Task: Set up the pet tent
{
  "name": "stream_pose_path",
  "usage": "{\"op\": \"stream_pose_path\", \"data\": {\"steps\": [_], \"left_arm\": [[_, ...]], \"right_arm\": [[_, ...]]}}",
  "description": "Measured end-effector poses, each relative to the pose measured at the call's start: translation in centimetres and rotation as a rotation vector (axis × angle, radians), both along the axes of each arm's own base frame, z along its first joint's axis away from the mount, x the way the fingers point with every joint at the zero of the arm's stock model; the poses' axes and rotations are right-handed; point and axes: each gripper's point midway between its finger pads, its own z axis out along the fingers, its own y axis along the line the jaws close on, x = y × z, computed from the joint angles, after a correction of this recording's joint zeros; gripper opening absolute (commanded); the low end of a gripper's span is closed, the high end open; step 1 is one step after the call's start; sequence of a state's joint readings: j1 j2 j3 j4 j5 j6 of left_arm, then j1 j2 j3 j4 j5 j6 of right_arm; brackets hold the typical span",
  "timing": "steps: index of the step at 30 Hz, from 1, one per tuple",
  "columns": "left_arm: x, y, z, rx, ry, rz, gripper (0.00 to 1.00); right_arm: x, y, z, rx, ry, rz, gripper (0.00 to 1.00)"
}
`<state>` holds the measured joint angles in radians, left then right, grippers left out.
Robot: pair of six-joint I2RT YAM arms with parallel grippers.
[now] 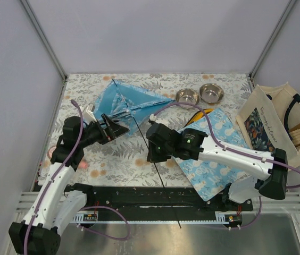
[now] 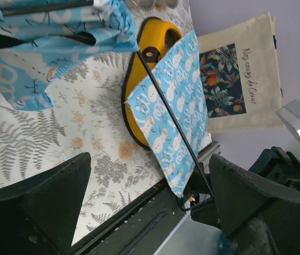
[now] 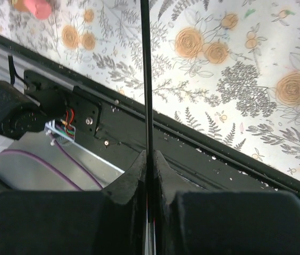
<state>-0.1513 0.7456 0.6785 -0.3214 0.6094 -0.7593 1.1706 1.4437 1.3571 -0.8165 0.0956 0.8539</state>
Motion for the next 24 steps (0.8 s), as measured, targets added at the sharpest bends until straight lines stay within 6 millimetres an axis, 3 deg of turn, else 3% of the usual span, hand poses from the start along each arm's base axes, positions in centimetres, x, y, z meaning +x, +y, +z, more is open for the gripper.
{"op": "stream_pose_path", "data": {"steps": [5,9,19,24], "left_arm": [[0.2,-2.8,-1.2,-0.023,0.056,-0.094,0.94],[0.7,-4.3,-2.1,-0.020,0.099,-0.134,0.94],[3.6,-5.5,-1.1,-0.042,0.101,-0.116,0.94],[5.9,-5.2,-1.4,-0.002,0.136,-0.047,0.88]], "right_arm": [[1.3,-1.7,0.8,0.013,-0.052,-0.125,0.00],[2.4,-1.6,1.2,0.037,-0.081,-0.198,0.00],[5.6,2.9,0.2,0.043,-0.108,-0.263,0.00],[6.4,4.4,0.4,0.063,-0.107,-0.265,0.01]]}}
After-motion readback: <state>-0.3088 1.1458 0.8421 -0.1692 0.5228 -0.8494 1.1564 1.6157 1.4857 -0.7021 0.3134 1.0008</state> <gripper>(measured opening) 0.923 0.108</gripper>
